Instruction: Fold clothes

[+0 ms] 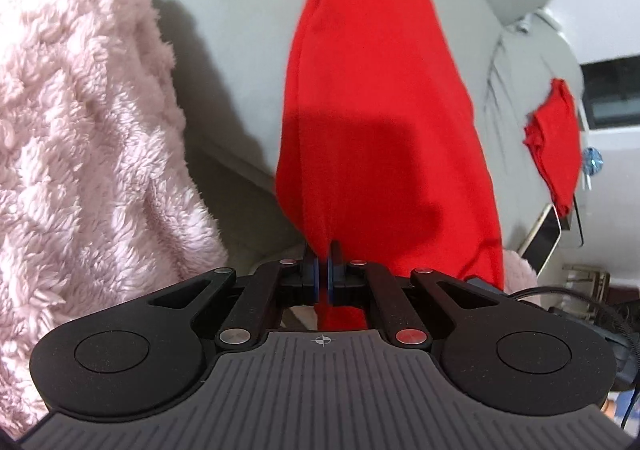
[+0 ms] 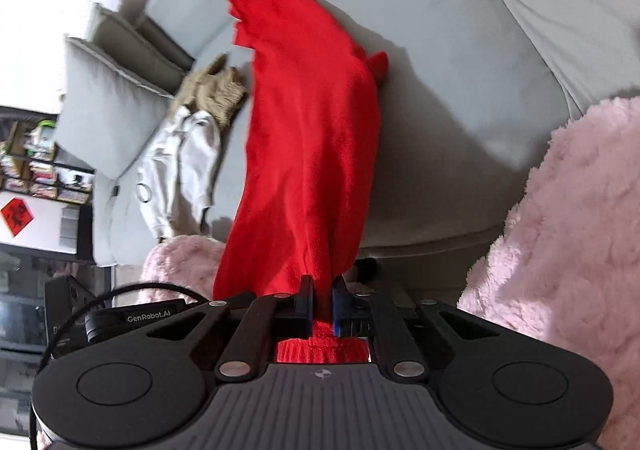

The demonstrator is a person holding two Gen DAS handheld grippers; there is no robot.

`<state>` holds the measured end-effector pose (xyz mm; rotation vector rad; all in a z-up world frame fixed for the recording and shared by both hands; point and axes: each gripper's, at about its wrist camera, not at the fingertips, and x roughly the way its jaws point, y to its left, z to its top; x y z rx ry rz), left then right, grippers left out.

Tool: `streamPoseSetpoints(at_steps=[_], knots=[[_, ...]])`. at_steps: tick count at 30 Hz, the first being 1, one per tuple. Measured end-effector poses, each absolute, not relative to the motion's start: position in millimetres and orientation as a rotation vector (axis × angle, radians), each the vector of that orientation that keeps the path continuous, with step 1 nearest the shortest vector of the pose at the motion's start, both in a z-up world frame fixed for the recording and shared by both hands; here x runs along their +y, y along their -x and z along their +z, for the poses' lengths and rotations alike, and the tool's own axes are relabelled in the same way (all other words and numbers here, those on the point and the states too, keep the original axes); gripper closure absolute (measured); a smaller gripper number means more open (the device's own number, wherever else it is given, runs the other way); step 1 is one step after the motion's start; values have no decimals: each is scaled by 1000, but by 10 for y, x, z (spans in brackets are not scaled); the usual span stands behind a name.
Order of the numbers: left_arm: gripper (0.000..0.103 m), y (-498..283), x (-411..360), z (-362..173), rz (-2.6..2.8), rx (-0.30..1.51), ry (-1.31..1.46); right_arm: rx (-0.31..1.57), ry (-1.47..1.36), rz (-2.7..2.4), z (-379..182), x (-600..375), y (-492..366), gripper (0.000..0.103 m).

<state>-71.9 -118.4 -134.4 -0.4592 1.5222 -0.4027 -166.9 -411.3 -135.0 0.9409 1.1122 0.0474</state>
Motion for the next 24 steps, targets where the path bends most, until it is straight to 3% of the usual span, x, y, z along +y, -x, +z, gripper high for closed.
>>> streamPoseSetpoints(at_steps=[10,24], knots=[[100,-197,-1252,-918,-430,1399,524,1011,-889,105,-844,-4230,809,93],[100,-1731,-1634,-1382,-298,1410,510,1060,-865,7,-1405,-4440,-868,93]])
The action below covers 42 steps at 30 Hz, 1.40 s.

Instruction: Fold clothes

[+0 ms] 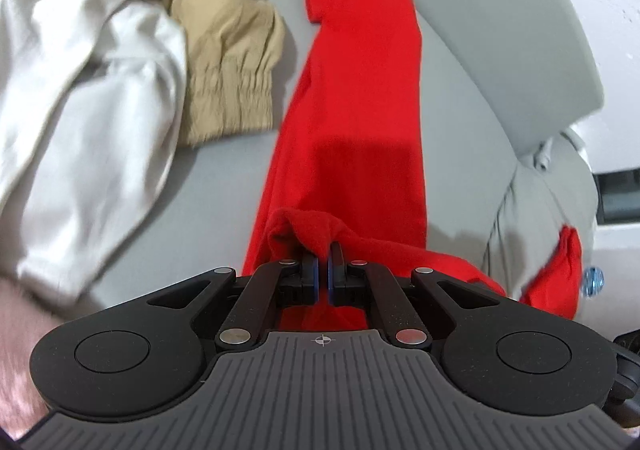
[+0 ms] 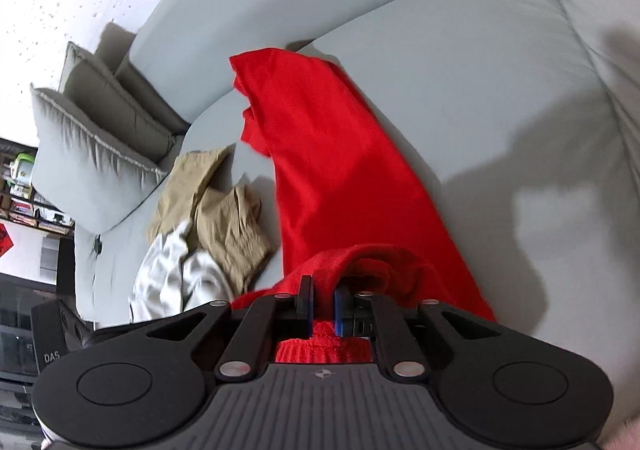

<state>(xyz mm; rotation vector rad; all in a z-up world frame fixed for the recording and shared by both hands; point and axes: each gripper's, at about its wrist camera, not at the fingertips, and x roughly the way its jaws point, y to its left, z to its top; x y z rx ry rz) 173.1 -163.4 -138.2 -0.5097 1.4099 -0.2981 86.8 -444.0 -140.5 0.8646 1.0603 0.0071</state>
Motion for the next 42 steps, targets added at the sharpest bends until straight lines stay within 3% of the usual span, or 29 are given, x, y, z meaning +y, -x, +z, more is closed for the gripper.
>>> streamPoseSetpoints(at_steps=[3,5,6,7,9,12,16,20,26,30,32,33,34,35,36,42], knots=[[99,-2046,-1670,-1397,-281,1386,536,1061,-839,7,-1426,-4488,-1245,92],[95,-2214,-1706,-1403,-284,1350,551,1017,-835,6,-1453,-4523,-1481,82],[88,-2356,-1722,-1397,-277,1323,564,986,-830,7,-1464,-4545,-1613,70],[74,-2433,-1721,-1388,-278,1306,580,969,-820,7,-1461,-4556,-1677,45],[58,-2495,-1697,-1338,-296,1281,580,922,-792,-22,-1417,-4590,-1773,25],[51,-2439,-1639,-1197,-348,1217,487,878,-772,-19,-1285,-4674,-1690,27],[49,-2015,-1514,-1176,-377,1167,349,853,-726,-21,-1241,-4820,-1269,27],[49,-1589,-1533,-1476,-375,1274,209,909,-662,-70,-1411,-4900,-900,28],[49,-1305,-1548,-1841,-342,1329,339,989,-761,-82,-1843,-4969,-494,29],[49,-1411,-1653,-2002,-332,1290,364,979,-877,-55,-2094,-4909,-444,21],[51,-1430,-1712,-2047,-342,1285,349,1021,-932,-52,-2364,-4826,-459,22],[59,-1432,-1740,-2053,-350,1282,336,1003,-921,-55,-2381,-4787,-434,30],[81,-1446,-1776,-2057,-365,1289,306,1002,-916,-52,-2375,-4759,-434,57],[90,-1460,-1809,-2058,-380,1296,280,1001,-911,-50,-2369,-4731,-434,77],[96,-1471,-1808,-2033,-388,1307,285,999,-907,-47,-2363,-4702,-434,84],[98,-1311,-1686,-1605,-476,1346,340,971,-865,6,-1858,-4770,-186,88]])
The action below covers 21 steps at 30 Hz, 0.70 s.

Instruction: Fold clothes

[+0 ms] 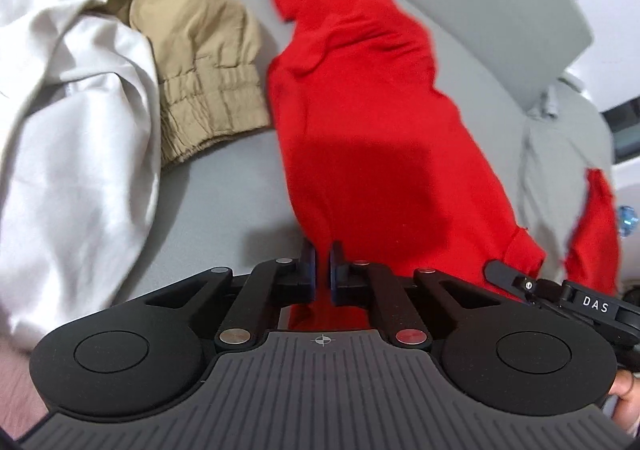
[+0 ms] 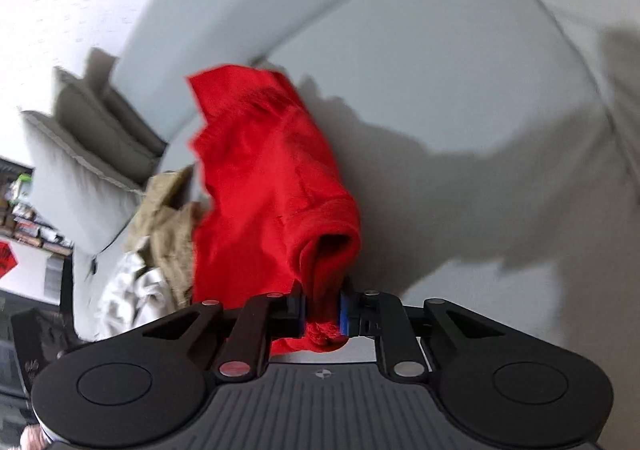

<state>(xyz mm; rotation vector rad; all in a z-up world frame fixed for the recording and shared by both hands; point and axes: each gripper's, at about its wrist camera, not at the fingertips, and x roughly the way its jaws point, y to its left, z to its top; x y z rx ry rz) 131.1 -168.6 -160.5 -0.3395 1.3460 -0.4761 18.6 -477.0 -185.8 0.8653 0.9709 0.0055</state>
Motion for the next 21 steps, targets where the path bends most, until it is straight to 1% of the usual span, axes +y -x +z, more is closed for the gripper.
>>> streamPoseSetpoints(at_steps=[3,7,10,11,12,13,14,16,17,18,20,21], knots=[[98,-981,-1618,-1525,-480,1359,358,1003,-837,14,-1677,-4759,97,88],[96,-352,-1575,-1558,-495,1304,290,1037,-775,14,-1596,-4651,571,87],[95,-28,-1622,-1767,-479,1361,196,1097,-703,-23,-1735,-4576,860,80],[94,2,-1648,-1773,-475,1359,179,1123,-699,-43,-1796,-4564,964,79],[93,45,-1643,-1730,-476,1356,155,1118,-717,-44,-1799,-4572,1040,75],[91,38,-1617,-1675,-480,1368,169,1118,-720,-45,-1783,-4578,1055,66],[87,20,-1578,-1616,-479,1376,191,1115,-726,-50,-1715,-4601,1113,62],[65,-6,-1487,-1490,-467,1367,220,1081,-697,-58,-1543,-4646,1194,49],[62,-6,-1462,-1446,-462,1354,227,1060,-679,-61,-1465,-4662,1223,48],[61,-5,-1422,-1398,-454,1332,232,1039,-654,-69,-1384,-4668,1244,47],[61,-27,-1370,-1327,-438,1296,230,970,-581,-88,-1174,-4680,1276,50],[61,-48,-1357,-1306,-430,1282,225,954,-563,-85,-1137,-4670,1260,54]])
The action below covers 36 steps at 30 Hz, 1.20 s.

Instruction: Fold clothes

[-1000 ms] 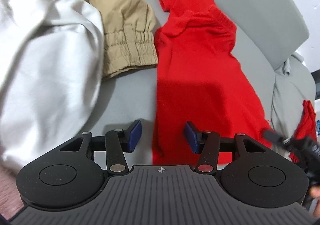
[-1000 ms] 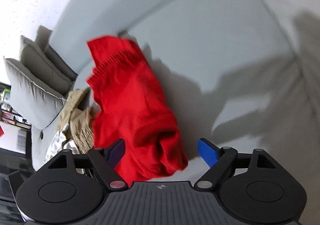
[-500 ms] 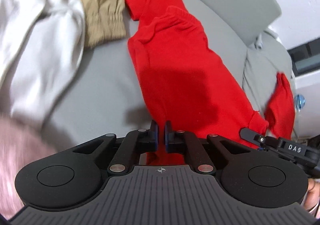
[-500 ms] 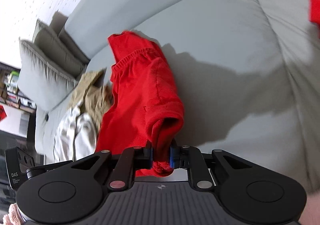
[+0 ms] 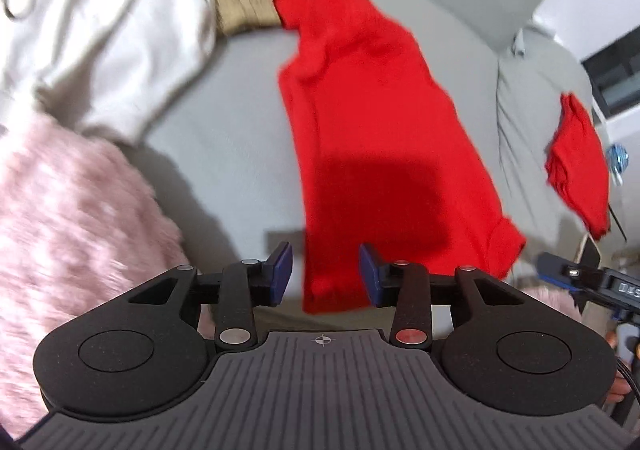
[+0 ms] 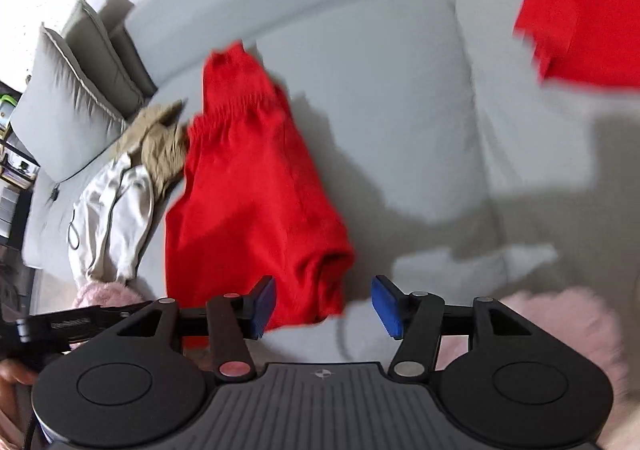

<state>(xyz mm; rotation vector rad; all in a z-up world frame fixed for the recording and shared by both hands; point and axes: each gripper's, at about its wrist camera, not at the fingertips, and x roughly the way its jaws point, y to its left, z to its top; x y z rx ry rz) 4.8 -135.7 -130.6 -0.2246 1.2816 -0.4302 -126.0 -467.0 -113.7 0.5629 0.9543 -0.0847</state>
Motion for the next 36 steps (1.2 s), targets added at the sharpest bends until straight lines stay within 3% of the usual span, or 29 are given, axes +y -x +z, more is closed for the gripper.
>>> streamPoseSetpoints(at_steps=[5,8,9,10,11,12,17,18,19,21,22,24,27,29,30,31,36], knots=[[60,-142,-1566,-1461,-379,1298,153,929,-487,-60,-1179,-4479,903,58],[59,-160,-1662,-1641,-405,1326,129,1003,-424,-85,-1470,-4366,716,52],[63,-151,-1696,-1700,-418,1323,108,1030,-421,-93,-1559,-4358,699,56],[70,-141,-1728,-1755,-431,1320,87,1063,-422,-102,-1651,-4358,688,74],[79,-122,-1731,-1743,-434,1318,77,1112,-434,-115,-1787,-4362,686,75],[98,-93,-1714,-1683,-442,1325,87,1101,-459,-112,-1771,-4386,734,81],[98,-1,-1623,-1575,-448,1362,103,1079,-508,-75,-1646,-4490,898,85],[96,4,-1611,-1685,-432,1397,100,1105,-508,-79,-1698,-4521,900,80],[89,8,-1600,-1732,-424,1392,104,1135,-503,-83,-1777,-4542,886,66],[84,23,-1571,-1696,-411,1389,123,1137,-522,-119,-1805,-4602,894,50],[74,28,-1556,-1651,-408,1389,117,1122,-544,-120,-1770,-4627,912,47],[66,79,-1494,-1472,-394,1361,83,1080,-553,-117,-1617,-4657,956,40],[67,190,-1469,-1207,-433,1233,38,998,-463,-111,-1317,-4619,1002,37],[83,239,-1525,-1120,-473,1171,2,934,-401,-79,-1147,-4503,1009,47],[95,281,-1639,-1098,-530,1129,-44,910,-370,-43,-1086,-4429,975,75],[97,309,-1726,-1116,-562,1113,-75,910,-349,-23,-1081,-4383,943,97],[100,415,-2088,-1512,-610,1174,-282,1076,-112,59,-1529,-3918,660,98]])
